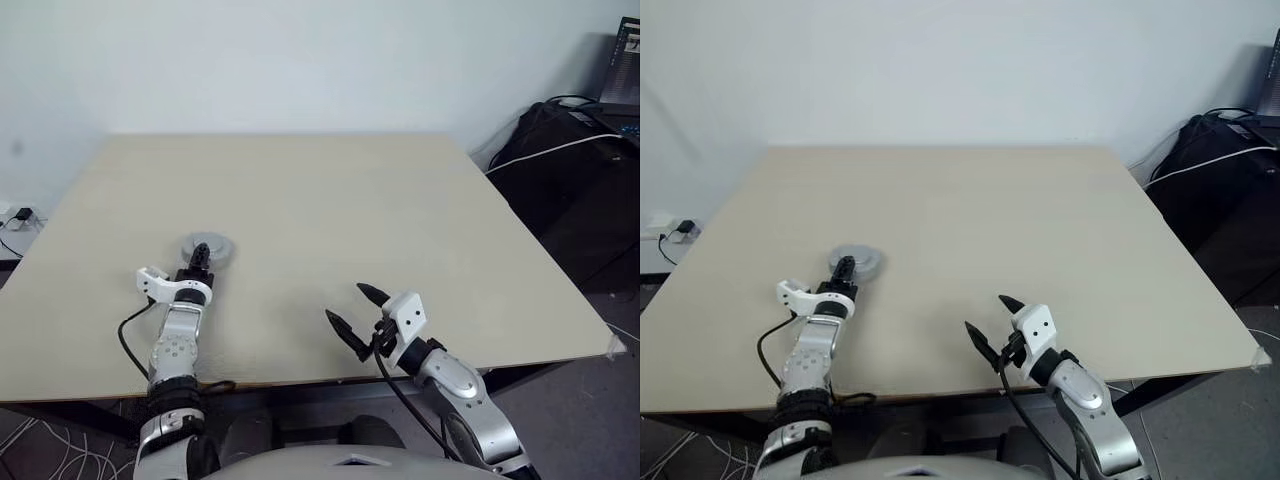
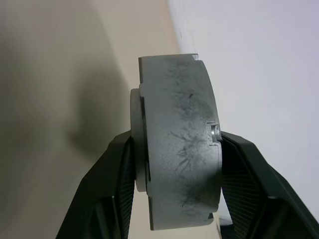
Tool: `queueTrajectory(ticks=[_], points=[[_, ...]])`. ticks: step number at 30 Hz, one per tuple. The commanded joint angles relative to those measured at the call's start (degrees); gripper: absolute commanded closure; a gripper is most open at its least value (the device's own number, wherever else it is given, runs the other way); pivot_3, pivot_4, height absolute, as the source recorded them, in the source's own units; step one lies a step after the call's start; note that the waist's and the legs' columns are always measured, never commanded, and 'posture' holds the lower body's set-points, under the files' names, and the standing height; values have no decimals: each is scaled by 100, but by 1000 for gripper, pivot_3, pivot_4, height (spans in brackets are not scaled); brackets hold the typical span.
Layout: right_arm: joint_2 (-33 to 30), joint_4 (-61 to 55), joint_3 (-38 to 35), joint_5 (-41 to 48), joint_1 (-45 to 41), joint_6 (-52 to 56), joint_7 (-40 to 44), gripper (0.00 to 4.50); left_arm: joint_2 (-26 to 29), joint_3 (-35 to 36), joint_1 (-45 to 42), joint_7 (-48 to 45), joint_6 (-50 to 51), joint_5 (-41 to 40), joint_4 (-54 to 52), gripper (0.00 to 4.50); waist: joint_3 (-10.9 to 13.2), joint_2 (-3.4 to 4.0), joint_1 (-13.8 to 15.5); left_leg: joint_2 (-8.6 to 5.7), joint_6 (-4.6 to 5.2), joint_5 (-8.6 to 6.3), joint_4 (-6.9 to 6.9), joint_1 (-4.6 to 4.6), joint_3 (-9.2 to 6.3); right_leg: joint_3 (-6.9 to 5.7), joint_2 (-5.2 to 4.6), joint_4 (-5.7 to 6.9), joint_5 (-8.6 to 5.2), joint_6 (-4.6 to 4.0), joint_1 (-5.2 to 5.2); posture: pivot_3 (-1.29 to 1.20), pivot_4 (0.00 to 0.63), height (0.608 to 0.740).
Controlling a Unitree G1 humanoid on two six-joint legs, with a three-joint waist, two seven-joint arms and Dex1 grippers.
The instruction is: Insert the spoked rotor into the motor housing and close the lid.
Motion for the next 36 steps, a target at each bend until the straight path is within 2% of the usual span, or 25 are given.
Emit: queueTrajectory(ticks=[1,11,18,19,29,36], points=[[19,-134,-102,5,-26,33,38,0,144,130,-470,-39,-91,189,56,2410,0,0,-5,0,0,0,-1,0,0,0,0,0,0,0,0,0,0,740],[31,-196,-104,-42,0,197,23,0,164,92,-712,657,39,1123,381,2410,-9,-4,-8,-3,-2,1,0,8,0,0,-2,0,2,1,9,0,0,740],[48,-215,-89,-57,-36,313,37,0,161,182,-509,909,225,1340,206,116,-18,0,-13,2,-3,1,-1,14,-3,2,-12,1,9,-2,8,0,0,740],[49,-218,-88,-56,-42,334,39,0,158,181,-442,938,278,1352,117,23,-20,0,-15,2,-3,1,-1,14,-3,3,-18,1,9,-2,8,0,0,740],[89,-250,-83,-60,-56,492,52,0,227,-43,617,1258,1272,1483,-1277,23,-35,5,-51,1,-5,1,-10,17,1,9,-35,1,9,-4,4,0,0,740],[104,-246,-41,-36,-101,626,130,0,871,-924,1624,869,2002,2267,-2106,23,-80,45,-97,1,-6,0,-30,32,7,17,-37,1,7,-6,4,0,0,740]])
